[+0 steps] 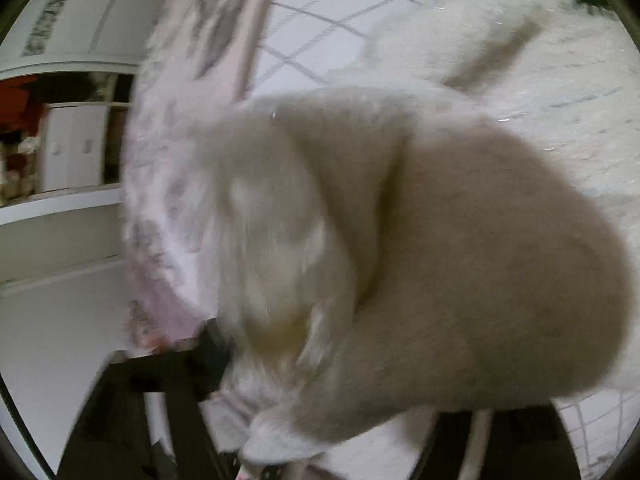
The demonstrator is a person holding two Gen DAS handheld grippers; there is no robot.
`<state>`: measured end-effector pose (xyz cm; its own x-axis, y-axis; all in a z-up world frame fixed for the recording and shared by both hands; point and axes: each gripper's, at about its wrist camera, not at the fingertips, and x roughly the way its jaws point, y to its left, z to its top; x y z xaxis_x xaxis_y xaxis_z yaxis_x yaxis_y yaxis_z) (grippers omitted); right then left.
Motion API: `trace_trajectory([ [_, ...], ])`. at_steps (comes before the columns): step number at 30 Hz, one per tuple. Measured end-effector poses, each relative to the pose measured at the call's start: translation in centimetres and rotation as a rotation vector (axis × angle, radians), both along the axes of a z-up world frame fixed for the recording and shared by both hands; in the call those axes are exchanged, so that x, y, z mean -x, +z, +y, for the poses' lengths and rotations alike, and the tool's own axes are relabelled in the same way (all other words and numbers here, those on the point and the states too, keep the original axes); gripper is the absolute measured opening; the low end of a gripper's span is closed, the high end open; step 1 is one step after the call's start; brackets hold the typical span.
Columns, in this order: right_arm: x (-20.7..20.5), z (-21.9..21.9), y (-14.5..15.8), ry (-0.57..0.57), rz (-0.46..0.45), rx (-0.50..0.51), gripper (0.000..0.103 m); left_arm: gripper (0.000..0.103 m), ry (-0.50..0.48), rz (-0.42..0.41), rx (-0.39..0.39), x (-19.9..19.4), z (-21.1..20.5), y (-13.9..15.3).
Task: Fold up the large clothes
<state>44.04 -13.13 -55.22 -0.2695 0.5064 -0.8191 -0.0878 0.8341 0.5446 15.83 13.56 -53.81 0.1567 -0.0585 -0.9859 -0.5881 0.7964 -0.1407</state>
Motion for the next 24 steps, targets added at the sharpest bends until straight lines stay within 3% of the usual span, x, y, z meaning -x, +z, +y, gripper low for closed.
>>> trace_trajectory([
  [2,0.5,-1.6,1.5,-0.029,0.011,-0.062,0.084,0.083,0.029,-0.011,0.019,0.8,0.7,0.7],
  [5,1.0,-5.1,4.3,-0.103,0.015,-0.158,0.084,0.084,0.049,-0.024,0.03,1.1,0.4,1.5],
  [8,0.8,-5.5,7.1,-0.124,-0.05,-0.18,0.084,0.084,0.018,-0.02,0.022,0.1,-0.6,1.7],
  [10,0.2,-5.2,7.7,-0.116,-0.092,-0.193,0.076,0.084,-0.007,-0.017,0.01,-1.3,-1.4,1.9],
  [12,-1.3,-3.2,6.1,-0.116,-0.085,-0.194,0.049,0.084,-0.024,-0.011,-0.003,-2.3,-2.0,1.5],
  [14,-3.5,0.3,3.2,-0.108,-0.07,-0.182,0.04,0.084,-0.04,0.004,-0.041,-3.4,-2.6,0.7],
  [16,-5.0,4.9,-1.6,-0.036,-0.004,-0.166,0.04,0.084,-0.06,0.033,-0.062,-4.0,-2.7,-0.1],
  [18,-5.5,6.2,-3.7,0.004,0.034,-0.151,0.039,0.084,-0.065,0.055,-0.077,-4.5,-2.8,-0.5],
  [20,-5.5,5.9,-2.5,0.016,0.026,-0.189,0.041,0.084,-0.065,0.057,-0.09,-4.8,-2.8,-0.3],
  [22,-5.0,3.4,0.2,-0.019,0.007,-0.248,0.055,0.084,-0.067,0.056,-0.105,-5.2,-2.7,0.0],
  [23,-4.8,1.5,1.5,-0.06,-0.011,-0.264,0.068,0.084,-0.066,0.058,-0.11,-5.5,-2.7,0.1],
  [24,-4.8,-1.1,3.1,-0.117,-0.05,-0.262,0.072,0.084,-0.062,0.058,-0.113,-5.8,-2.6,0.2],
])
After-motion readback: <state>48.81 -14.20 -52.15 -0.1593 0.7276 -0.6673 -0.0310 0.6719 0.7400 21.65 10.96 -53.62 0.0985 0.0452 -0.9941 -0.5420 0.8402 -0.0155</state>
